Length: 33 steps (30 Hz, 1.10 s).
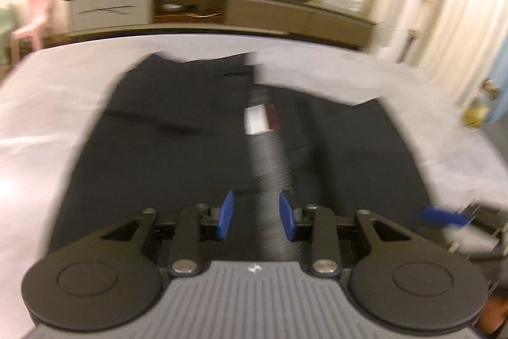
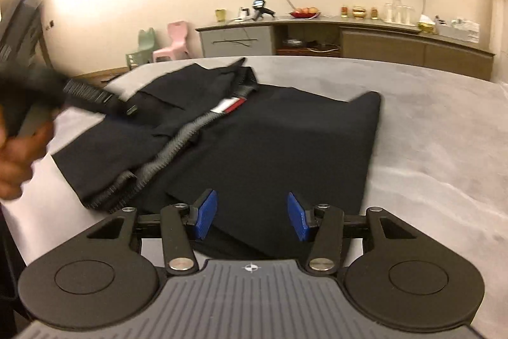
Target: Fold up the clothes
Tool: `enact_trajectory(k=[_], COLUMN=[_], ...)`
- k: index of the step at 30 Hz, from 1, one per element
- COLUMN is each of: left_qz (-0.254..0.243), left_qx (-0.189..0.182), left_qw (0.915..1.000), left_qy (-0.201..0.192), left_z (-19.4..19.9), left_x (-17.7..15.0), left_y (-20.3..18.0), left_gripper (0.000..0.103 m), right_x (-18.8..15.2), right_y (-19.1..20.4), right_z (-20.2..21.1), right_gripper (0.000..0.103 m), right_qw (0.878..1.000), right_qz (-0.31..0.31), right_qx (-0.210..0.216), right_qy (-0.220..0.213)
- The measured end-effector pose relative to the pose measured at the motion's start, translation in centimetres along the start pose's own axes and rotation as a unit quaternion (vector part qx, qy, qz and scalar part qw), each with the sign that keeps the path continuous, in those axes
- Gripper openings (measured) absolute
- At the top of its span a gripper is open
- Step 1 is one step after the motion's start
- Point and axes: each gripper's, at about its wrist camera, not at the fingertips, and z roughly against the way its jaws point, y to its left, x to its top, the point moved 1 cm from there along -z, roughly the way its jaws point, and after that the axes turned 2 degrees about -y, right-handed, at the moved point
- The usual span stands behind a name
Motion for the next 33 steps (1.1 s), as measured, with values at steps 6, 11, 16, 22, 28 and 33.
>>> enact_trajectory(k=[6,11,16,22,28,33], left_qz=[0.03,0.012,-0.01,-0.015,-0.028,-0.041], left_qx=[0.052,0.018,-0.072,-0.017,0.045,0.065], left_qw=[0.9979,0.9992,0.9962,0.9994,0.9984,0.9957], left_qy=[0.025,0.035,0.047,-0.025,0.021,0.052], left_z=[-1.0,-0.8,-0.4,-1.7,-9.6,-12.2], left_x=[-2.1,-2.6,-2.3,5.0,10.7,10.9], left_y=[3.5,-2.4,-6.2,-1.2,1.3,1.3], left_gripper=[0.038,0.038,0.031,0.031,0.03,0.025], right_x=[0.6,2.1,3.7,5.5,2.9,-0.1], right_y=[0.3,-4.1,-9.0,-5.5,3.9,4.2], right_z=[-4.2,-5.6,-6.3,-2.1,-5.6,-5.8], right_gripper=[0.053,0.05,0.051,0.05,0.048,0.048], right_qw=[0.997,0.995,0.992,0.998,0.997,0.997], right_qz=[0.042,0.05,0.039,-0.003,0.036,0.048], right_qx=[-0.04,-0.067,-0.093,-0.055,0.033,0.015], right_qy=[0.048,0.059,0.073,0.026,0.055,0.055])
